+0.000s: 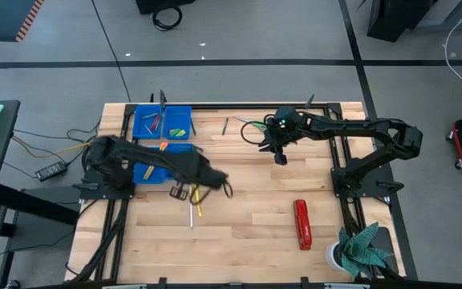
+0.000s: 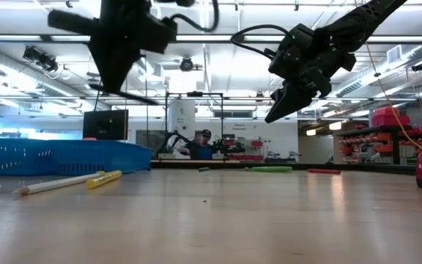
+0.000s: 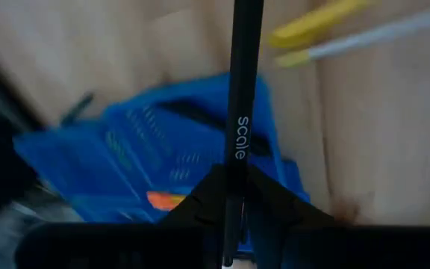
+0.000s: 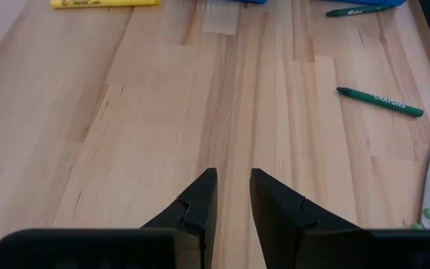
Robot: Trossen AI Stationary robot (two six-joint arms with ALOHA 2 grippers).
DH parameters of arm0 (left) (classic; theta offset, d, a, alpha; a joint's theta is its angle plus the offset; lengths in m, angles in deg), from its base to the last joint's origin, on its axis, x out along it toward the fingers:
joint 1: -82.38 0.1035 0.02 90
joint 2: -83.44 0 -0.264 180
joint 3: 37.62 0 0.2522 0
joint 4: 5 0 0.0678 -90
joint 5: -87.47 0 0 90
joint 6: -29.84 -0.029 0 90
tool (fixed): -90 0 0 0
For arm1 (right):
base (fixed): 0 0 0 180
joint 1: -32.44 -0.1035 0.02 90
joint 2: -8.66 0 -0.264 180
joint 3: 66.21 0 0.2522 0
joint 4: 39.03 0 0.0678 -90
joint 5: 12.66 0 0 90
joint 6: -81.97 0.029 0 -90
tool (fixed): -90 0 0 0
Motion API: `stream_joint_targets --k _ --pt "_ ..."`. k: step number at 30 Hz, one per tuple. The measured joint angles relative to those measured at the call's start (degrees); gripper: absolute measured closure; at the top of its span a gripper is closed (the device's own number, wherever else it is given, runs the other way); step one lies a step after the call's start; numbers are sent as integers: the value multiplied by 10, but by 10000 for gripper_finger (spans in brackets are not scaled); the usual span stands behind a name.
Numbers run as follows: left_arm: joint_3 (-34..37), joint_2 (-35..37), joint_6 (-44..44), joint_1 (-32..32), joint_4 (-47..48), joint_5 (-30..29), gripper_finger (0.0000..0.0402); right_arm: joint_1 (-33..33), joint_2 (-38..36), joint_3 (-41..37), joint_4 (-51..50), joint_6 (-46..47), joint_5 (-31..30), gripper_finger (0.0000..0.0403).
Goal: Sort crayons/erasers/pens/pencils in bins
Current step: Put the black pen into the bottom right blue bin
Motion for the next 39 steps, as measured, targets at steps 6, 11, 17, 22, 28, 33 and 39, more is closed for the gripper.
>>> stream_joint_targets --k 6,11,17,22,28,33,39 --pt "79 113 161 53 -59 -13 358 0 0 0 0 -3 0 315" --pt "176 164 314 87 -145 -11 355 0 0 0 1 1 0 315" --pt "279 177 399 118 -215 -10 347 0 0 0 1 1 0 315" --pt "306 177 446 140 -248 -10 354 0 0 0 3 2 0 315" --pt "308 177 466 155 -300 32 342 0 0 0 3 3 0 315" --pt "308 177 473 154 -298 35 349 0 0 0 3 3 0 315" --pt "308 176 479 154 -296 35 357 0 0 0 3 3 0 315"
